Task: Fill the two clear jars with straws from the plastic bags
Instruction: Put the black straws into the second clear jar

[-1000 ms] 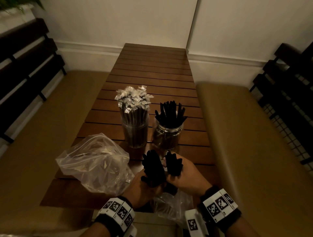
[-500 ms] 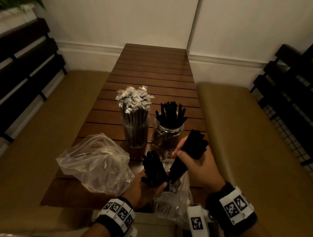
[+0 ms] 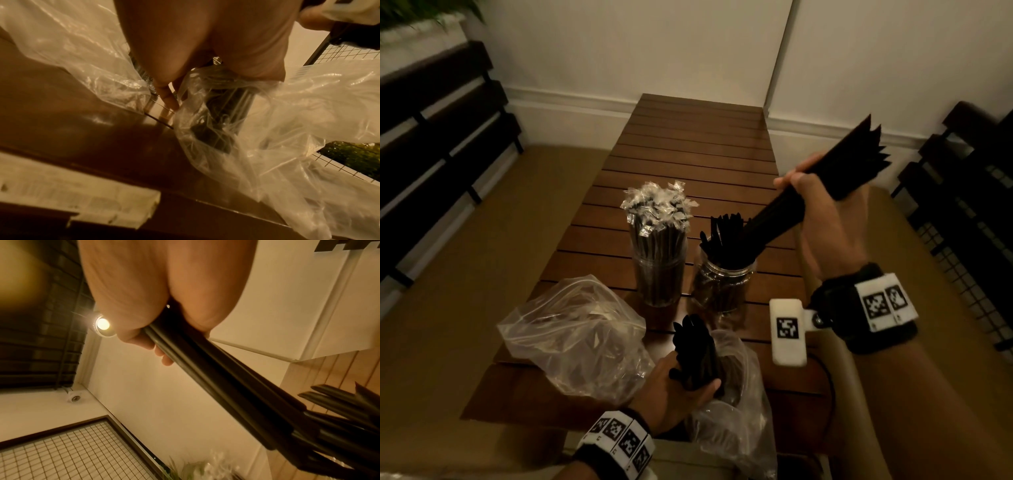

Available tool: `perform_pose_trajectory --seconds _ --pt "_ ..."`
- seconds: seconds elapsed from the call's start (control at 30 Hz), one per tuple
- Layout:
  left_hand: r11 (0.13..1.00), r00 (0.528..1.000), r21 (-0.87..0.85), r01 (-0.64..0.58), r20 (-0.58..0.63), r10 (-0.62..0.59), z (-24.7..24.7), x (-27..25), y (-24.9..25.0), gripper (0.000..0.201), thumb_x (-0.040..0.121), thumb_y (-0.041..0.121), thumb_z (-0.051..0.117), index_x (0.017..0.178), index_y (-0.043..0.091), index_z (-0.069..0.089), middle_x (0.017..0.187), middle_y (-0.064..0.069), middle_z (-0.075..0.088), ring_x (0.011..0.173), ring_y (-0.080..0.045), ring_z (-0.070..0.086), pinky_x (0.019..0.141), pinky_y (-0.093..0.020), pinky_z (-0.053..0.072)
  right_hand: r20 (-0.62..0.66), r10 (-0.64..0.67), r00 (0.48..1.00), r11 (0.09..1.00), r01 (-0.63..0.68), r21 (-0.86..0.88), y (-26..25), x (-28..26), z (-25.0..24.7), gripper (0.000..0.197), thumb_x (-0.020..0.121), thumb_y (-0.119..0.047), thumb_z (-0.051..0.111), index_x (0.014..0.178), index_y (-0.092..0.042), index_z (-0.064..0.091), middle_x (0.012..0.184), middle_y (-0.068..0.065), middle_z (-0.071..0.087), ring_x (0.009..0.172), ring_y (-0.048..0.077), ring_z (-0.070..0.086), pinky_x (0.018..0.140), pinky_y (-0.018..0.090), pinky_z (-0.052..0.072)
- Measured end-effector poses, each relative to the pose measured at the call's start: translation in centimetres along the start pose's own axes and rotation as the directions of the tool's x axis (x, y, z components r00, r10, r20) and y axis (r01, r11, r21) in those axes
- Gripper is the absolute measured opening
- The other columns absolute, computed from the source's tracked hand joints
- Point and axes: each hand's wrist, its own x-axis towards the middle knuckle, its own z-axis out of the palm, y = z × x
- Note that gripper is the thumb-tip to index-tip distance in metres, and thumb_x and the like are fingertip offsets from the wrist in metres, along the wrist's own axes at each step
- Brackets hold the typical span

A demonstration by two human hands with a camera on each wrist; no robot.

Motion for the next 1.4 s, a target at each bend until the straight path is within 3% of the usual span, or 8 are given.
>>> perform_pose_trajectory --seconds 0.2,0.33,0.53,0.67,0.8,1.13,1.27,1.4 --pt "0.962 0.993 0.261 -0.077 -0.062 0.096 -0.1 0.4 -0.3 0.033 0.069 0.028 0.083 0.094 0.032 0.061 0.093 0.006 0.071 0.086 0.0 0.07 0.077 -0.026 0.06 0.03 0.029 0.999 0.98 -0.023 -0.196 4.4 0.9 2.5 0.011 0.085 -0.018 0.066 0.082 -0.028 0.063 0.091 0.008 0.069 0.094 0.026 0.069 0.09 0.044 0.057" --pt "0.919 0.992 0.383 -0.093 -0.046 0.119 -0.4 0.3 -0.3 0.037 0.061 0.055 0.075 0.091 0.038 0.06 0.094 0.008 0.071 0.09 -0.005 0.069 0.087 -0.038 0.059 0.038 0.191 0.981 0.922 -0.166 -0.35 8.1 0.3 2.9 0.005 0.09 -0.027 0.07 0.092 -0.023 0.069 0.093 -0.007 0.071 0.091 0.008 0.068 0.088 0.035 0.058" --pt "0.841 0.991 0.527 -0.119 0.013 0.132 -0.6 0.0 0.6 0.023 0.078 0.048 0.072 0.089 0.047 0.052 0.091 0.02 0.063 0.09 0.004 0.063 0.083 -0.018 0.054 0.02 0.196 0.98 0.841 -0.157 -0.517 9.8 -0.6 3.0 0.026 0.091 -0.04 0.067 0.098 -0.016 0.071 0.087 -0.01 0.069 0.076 -0.013 0.064 0.061 0.003 0.046" --pt "0.877 0.993 0.468 -0.109 0.01 0.118 -0.5 -0.1 0.8 0.024 0.082 0.035 0.075 0.098 0.035 0.057 0.088 0.017 0.063 0.082 0.02 0.061 0.066 -0.002 0.048 0.029 0.177 0.984 0.787 -0.124 -0.604 10.4 -0.8 3.4 0.028 0.086 -0.055 0.063 0.103 -0.032 0.066 0.123 0.007 0.067 0.123 0.031 0.059 0.105 0.049 0.048" --pt "0.858 0.993 0.502 -0.109 0.013 0.119 -0.7 -0.2 1.1 0.026 0.082 0.037 0.074 0.089 0.046 0.051 0.088 0.023 0.062 0.082 0.026 0.056 0.069 -0.003 0.05 0.021 0.223 0.975 0.66 -0.135 -0.739 10.2 -1.1 3.3 0.041 0.091 -0.045 0.066 0.125 -0.022 0.065 0.151 0.001 0.049 0.152 0.022 0.02 0.125 0.05 0.005" --pt "0.88 0.996 0.469 -0.078 -0.006 0.091 -0.6 -0.4 1.1 0.03 0.081 0.037 0.075 0.095 0.032 0.049 0.094 0.021 0.058 0.076 0.015 0.061 0.063 -0.005 0.048 -0.042 0.101 0.994 0.797 -0.106 -0.595 8.5 -1.6 2.1 0.071 0.074 -0.063 0.072 0.135 -0.038 0.048 0.142 -0.015 0.048 0.135 0.01 0.043 0.114 0.053 0.036" --pt "0.872 0.996 0.481 -0.084 0.004 0.094 -0.5 0.0 1.1 0.025 0.077 0.038 0.077 0.087 0.043 0.055 0.093 0.012 0.069 0.087 0.0 0.068 0.082 -0.027 0.06 -0.038 -0.026 0.999 0.821 0.0 -0.571 5.9 -4.1 1.2 0.033 0.089 -0.032 0.067 0.12 -0.024 0.059 0.123 -0.011 0.058 0.116 0.006 0.054 0.102 0.038 0.048" --pt "0.882 0.998 0.468 -0.06 0.0 0.068 -0.6 -0.2 1.4 0.041 0.062 0.059 0.071 0.096 0.04 0.058 0.108 0.01 0.068 0.099 -0.007 0.066 0.095 -0.036 0.055 0.323 0.287 0.902 0.873 -0.107 -0.477 5.3 -9.6 -0.3 0.044 0.084 -0.005 0.061 0.116 -0.035 0.061 0.112 -0.016 0.066 0.106 -0.001 0.061 0.089 0.024 0.051"
